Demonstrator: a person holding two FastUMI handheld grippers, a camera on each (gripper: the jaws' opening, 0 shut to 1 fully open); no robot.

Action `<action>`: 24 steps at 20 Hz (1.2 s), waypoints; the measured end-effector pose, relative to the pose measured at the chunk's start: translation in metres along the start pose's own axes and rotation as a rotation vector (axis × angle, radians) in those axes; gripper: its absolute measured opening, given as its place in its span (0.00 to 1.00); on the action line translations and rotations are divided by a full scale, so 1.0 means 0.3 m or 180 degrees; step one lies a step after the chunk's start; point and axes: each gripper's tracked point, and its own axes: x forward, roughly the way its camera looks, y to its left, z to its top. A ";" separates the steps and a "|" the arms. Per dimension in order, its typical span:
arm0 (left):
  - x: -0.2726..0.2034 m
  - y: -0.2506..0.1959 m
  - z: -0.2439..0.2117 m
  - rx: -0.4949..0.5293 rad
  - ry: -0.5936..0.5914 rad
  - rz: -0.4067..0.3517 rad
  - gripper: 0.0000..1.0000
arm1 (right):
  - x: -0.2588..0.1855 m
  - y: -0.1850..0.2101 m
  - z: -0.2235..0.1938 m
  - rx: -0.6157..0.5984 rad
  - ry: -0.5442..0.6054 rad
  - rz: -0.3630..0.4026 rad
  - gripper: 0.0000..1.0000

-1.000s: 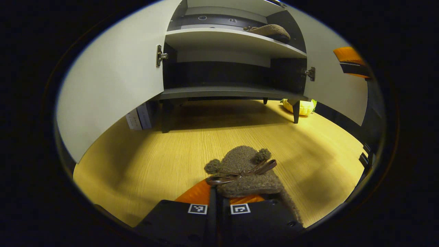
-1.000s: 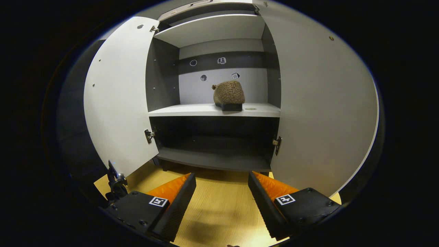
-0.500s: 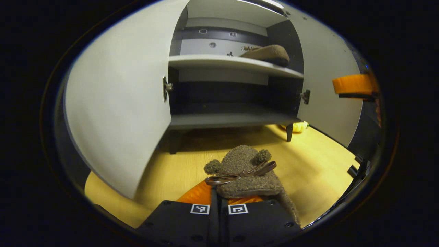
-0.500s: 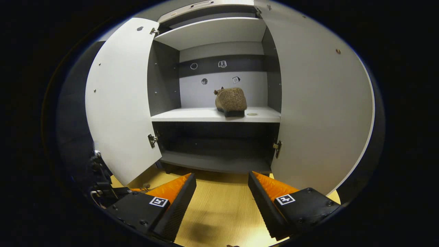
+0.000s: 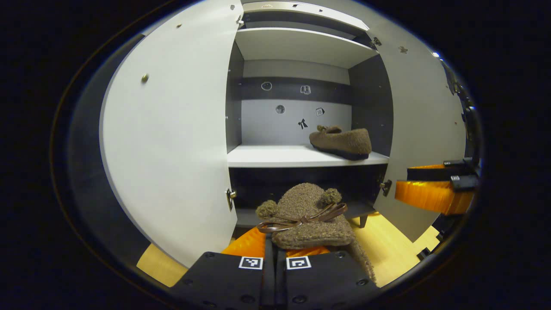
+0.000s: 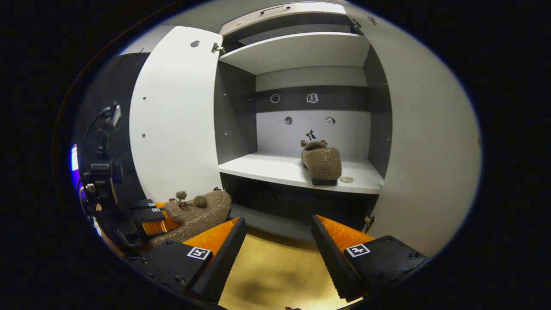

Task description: Grab one shoe with the right hand and put it into the shoe cabinet, grab the other shoe with the left hand and put it into the shoe cabinet; then close the right door with the right hand and the left door with the left hand.

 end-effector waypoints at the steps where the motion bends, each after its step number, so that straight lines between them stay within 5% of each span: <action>1: 0.014 -0.012 0.049 -0.0003 -0.0043 0.0053 0.05 | 0.008 0.008 0.011 -0.0043 -0.0009 0.0122 0.98; 8: 0.193 -0.012 0.333 0.0058 -0.0178 0.0301 0.05 | -0.001 0.050 0.084 -0.0115 -0.0114 0.0694 0.98; 16: 0.559 0.031 0.545 -0.0055 -0.0134 0.0159 0.05 | 0.028 0.012 0.115 -0.0072 -0.0127 0.0725 0.98; 24: 0.907 0.047 0.505 0.0169 0.0229 0.0195 0.05 | 0.098 0.006 0.095 -0.0021 0.0001 0.0816 0.98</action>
